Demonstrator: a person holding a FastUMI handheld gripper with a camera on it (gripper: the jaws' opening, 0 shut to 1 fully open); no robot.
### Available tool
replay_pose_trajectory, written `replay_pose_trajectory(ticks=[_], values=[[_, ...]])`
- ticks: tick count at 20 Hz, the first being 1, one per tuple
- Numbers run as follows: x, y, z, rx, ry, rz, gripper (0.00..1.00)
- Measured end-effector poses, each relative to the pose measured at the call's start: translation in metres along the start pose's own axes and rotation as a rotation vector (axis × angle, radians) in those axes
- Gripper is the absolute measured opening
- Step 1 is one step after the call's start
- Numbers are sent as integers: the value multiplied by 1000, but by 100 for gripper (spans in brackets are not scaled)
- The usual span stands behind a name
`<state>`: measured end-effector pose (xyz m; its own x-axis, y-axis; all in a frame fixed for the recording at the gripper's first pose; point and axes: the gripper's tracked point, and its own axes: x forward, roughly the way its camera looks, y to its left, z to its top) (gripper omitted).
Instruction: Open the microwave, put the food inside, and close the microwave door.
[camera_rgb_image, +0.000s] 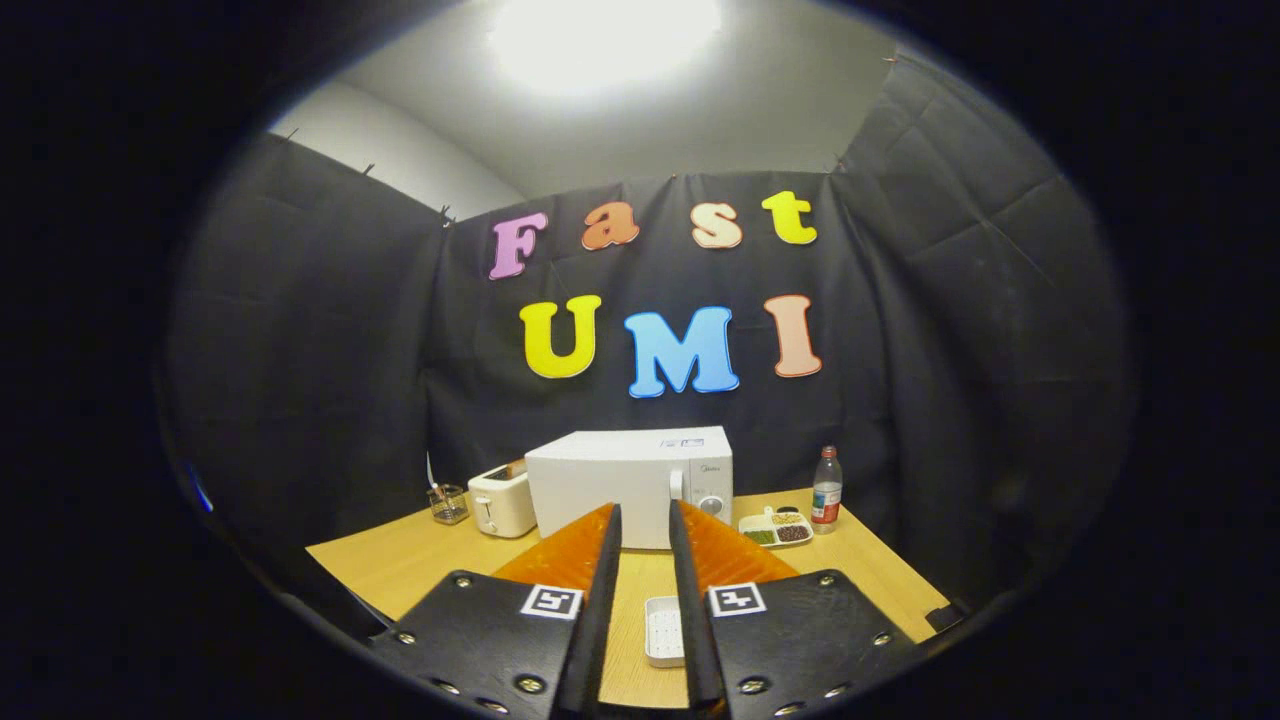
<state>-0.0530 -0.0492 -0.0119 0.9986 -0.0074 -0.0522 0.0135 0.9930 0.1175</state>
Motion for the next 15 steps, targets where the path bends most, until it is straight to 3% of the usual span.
replay_pose_trajectory(ticks=[1,4,5,10,15], values=[[-1,-3,6,14,-9,-17,39],[6,-8,-8,26,36,-73,91],[8,-6,-19,13,75,-78,96],[12,-18,-21,-94,79,-173,97],[11,1,-16,-61,46,-119,97]])
